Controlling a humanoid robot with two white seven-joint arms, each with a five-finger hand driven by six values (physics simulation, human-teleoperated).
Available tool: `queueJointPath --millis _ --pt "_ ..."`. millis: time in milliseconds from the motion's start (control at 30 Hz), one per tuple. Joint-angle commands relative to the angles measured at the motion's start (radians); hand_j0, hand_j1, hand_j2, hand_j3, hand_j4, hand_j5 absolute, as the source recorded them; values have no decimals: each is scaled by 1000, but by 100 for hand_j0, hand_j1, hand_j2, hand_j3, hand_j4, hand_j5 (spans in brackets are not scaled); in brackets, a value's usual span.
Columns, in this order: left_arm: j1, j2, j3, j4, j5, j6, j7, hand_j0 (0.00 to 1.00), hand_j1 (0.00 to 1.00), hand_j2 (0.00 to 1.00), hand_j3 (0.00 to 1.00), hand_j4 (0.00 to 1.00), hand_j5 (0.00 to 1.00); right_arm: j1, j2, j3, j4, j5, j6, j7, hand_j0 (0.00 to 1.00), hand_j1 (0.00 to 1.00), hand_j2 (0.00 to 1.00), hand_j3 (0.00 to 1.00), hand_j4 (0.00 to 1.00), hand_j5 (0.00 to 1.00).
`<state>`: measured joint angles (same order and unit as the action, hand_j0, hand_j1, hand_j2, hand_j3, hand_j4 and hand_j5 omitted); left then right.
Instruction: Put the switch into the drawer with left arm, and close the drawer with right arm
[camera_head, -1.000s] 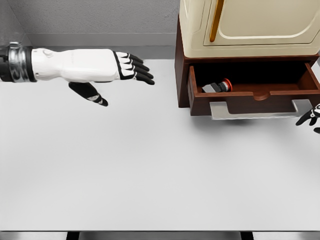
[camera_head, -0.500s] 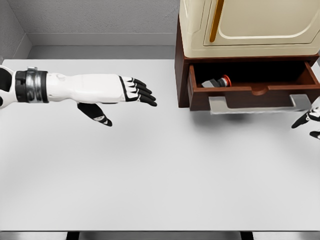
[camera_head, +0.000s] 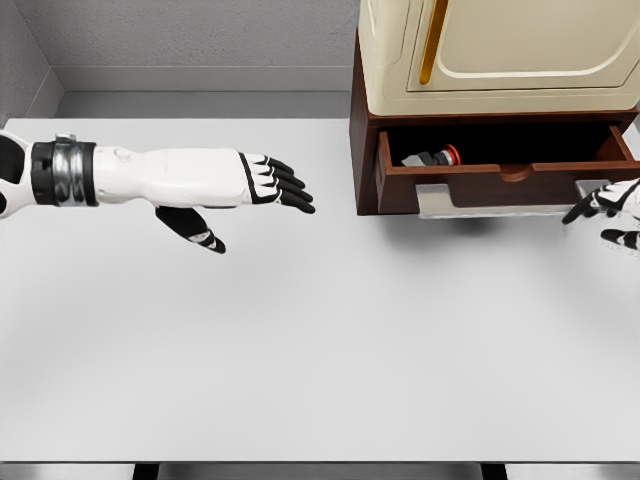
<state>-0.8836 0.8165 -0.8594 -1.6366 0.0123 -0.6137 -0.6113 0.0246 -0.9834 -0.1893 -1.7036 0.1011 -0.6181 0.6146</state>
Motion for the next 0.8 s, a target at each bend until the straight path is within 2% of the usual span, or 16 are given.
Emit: queueJointPath --millis 0,167,400,700,767 --pt "0 0 2 0 8 3 0 100 100 100 100 100 100 -8 0 54 28 -12 7 -4 63 63 63 63 63 63" --pt "0 0 0 0 8 3 0 100 100 100 100 100 100 -18 0 103 48 -6 7 -4 64 64 64 64 64 64" --pt "5 0 0 0 8 3 0 100 100 100 100 100 100 -20 3 128 71 16 7 -4 64 64 64 64 64 64" --pt "5 0 0 -2 8 3 0 100 100 100 100 100 100 -127 17 175 94 17 7 -4 64 64 64 64 64 64" --pt "5 0 2 -2 8 3 0 100 100 100 100 100 100 -180 17 243 113 19 7 -4 64 64 64 64 64 64"
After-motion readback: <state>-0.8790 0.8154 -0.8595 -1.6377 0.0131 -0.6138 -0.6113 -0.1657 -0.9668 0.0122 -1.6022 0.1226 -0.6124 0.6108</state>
